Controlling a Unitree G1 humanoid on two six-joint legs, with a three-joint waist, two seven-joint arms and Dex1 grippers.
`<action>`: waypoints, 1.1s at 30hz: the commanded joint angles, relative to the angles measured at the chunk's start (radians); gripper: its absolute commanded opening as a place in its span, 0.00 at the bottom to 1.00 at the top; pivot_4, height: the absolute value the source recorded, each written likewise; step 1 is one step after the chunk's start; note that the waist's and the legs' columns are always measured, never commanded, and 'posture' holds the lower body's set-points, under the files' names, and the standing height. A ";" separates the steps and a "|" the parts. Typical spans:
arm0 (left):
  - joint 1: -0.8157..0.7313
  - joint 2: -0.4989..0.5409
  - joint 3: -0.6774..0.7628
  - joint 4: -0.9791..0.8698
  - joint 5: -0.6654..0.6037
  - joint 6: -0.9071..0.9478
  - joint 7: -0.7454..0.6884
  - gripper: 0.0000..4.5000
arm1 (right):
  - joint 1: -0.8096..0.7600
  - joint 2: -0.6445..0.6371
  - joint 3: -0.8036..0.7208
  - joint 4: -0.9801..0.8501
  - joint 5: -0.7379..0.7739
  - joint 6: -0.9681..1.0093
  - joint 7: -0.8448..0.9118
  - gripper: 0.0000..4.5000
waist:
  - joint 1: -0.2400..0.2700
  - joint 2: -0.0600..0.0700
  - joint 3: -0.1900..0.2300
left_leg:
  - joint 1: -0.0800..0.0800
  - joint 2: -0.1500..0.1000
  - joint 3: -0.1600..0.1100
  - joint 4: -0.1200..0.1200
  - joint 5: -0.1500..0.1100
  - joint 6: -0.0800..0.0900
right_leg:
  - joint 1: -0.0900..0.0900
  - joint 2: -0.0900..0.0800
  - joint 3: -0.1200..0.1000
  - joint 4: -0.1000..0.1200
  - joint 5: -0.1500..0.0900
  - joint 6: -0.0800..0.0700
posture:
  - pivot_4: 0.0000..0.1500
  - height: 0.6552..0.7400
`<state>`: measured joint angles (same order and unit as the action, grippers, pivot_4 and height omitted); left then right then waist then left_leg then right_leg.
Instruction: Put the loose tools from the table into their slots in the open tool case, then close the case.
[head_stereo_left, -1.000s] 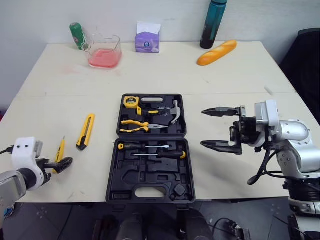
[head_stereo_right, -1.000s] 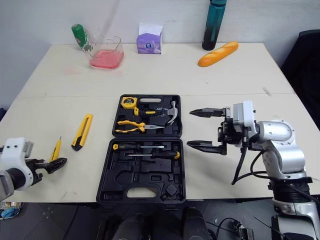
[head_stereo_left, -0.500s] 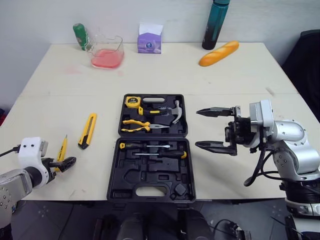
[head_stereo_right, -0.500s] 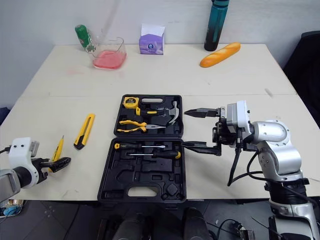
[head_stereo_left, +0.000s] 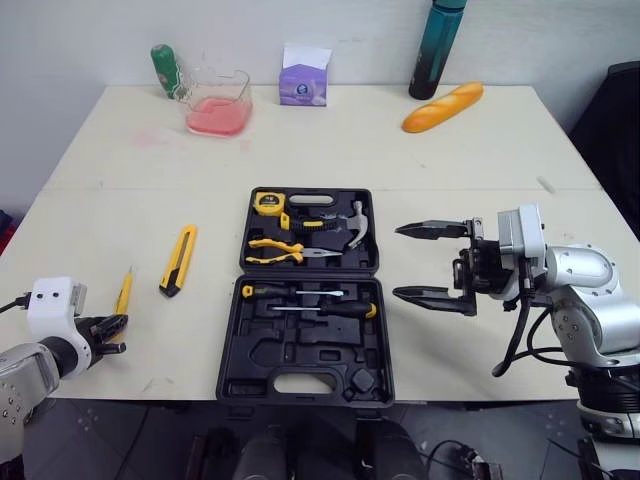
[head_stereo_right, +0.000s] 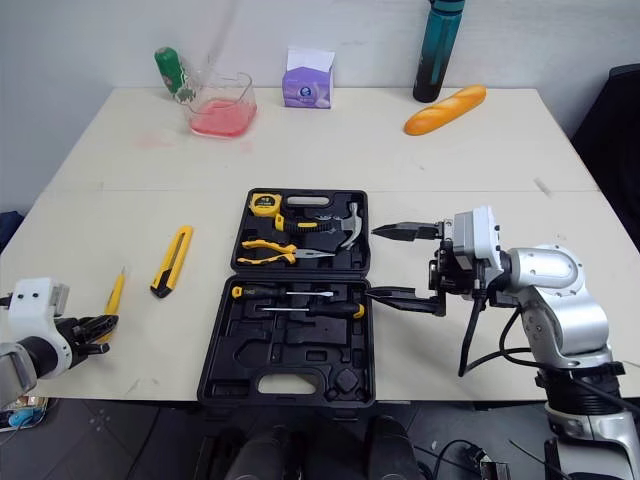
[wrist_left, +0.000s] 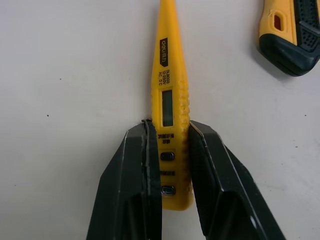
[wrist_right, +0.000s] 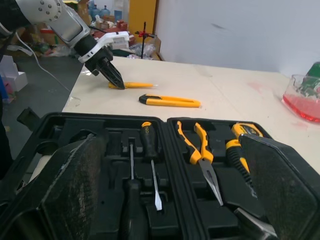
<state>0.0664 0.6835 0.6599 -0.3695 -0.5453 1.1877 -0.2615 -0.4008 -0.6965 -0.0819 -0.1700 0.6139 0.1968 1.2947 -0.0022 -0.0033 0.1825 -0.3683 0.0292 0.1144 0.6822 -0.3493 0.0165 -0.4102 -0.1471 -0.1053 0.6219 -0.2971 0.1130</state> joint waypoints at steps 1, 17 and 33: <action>-0.002 0.005 0.099 -0.043 0.003 -0.185 -0.070 0.10 | 0.009 -0.022 -0.036 -0.028 0.009 -0.012 0.004 1.00 | 0.000 -0.003 0.000 | 0.000 0.000 0.000 0.000 0.000 0.000 | 0.000 0.000 0.000 0.000 0.000 0.000 | 1.00 1.00; -0.017 0.331 -0.185 -0.056 0.087 -0.868 -0.731 0.10 | 0.145 -0.096 -0.071 0.001 -0.032 -0.102 0.090 1.00 | -0.003 -0.004 0.000 | -0.001 0.001 0.001 0.000 -0.001 0.001 | -0.001 0.003 -0.002 -0.003 0.000 -0.001 | 1.00 1.00; -0.459 0.435 -0.756 -0.137 0.176 -0.616 -0.847 0.10 | 0.268 -0.122 -0.122 -0.021 -0.019 -0.164 0.126 1.00 | 0.004 -0.004 0.000 | -0.002 0.001 0.003 0.002 0.000 0.002 | 0.000 0.011 0.001 0.000 0.001 0.001 | 1.00 1.00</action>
<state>-0.3718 1.1119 -0.0701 -0.4777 -0.4036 0.5801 -1.0941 -0.1335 -0.8136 -0.1707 -0.1581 0.5741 0.0492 1.4136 0.0021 -0.0072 0.1828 -0.3699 0.0301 0.1179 0.6839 -0.3495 0.0183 -0.4106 -0.1359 -0.1038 0.6217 -0.2962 0.1144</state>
